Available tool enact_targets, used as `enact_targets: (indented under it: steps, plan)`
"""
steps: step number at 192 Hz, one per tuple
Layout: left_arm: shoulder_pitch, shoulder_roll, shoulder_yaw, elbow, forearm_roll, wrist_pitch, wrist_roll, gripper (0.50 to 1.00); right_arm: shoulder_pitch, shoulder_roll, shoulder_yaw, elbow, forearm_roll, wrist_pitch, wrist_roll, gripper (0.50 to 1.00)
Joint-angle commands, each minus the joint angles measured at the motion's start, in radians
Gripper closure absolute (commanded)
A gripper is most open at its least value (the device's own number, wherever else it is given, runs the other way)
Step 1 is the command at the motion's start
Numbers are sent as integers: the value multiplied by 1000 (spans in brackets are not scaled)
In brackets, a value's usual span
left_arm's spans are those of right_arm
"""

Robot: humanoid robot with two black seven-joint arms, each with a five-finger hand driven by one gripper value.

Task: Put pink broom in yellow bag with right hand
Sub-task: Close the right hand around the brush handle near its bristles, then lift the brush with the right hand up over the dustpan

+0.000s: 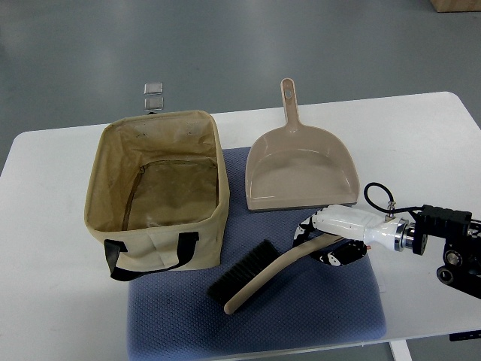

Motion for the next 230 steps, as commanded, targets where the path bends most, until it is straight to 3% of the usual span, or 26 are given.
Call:
enact_targets:
  steps: [1,35,54,130,163,197,230]
  plan:
    - [0,0,0,0,0,0,0,500,0,-2,0,0,0,0,2,924]
    - [0,0,0,0,0,0,0,500,0,-11,9,0,1,0,5,989]
    - [0,0,0,0,0,0,0,500,2,-18,20,0,6,-2,22,1000]
    - [0,0,0,0,0,0,0,500,15,-77,115,0,80,5,62,1000]
    - [0,0,0,0,0,0,0,500,69,-149,127,0,181,15,89,1000]
    - [0,0,0,0,0,0,0,500,166,-229,153,-8,275,78,108,1000]
    - [0,0,0,0,0,0,0,500,212,-240,262,-98,302,170,98,1000]
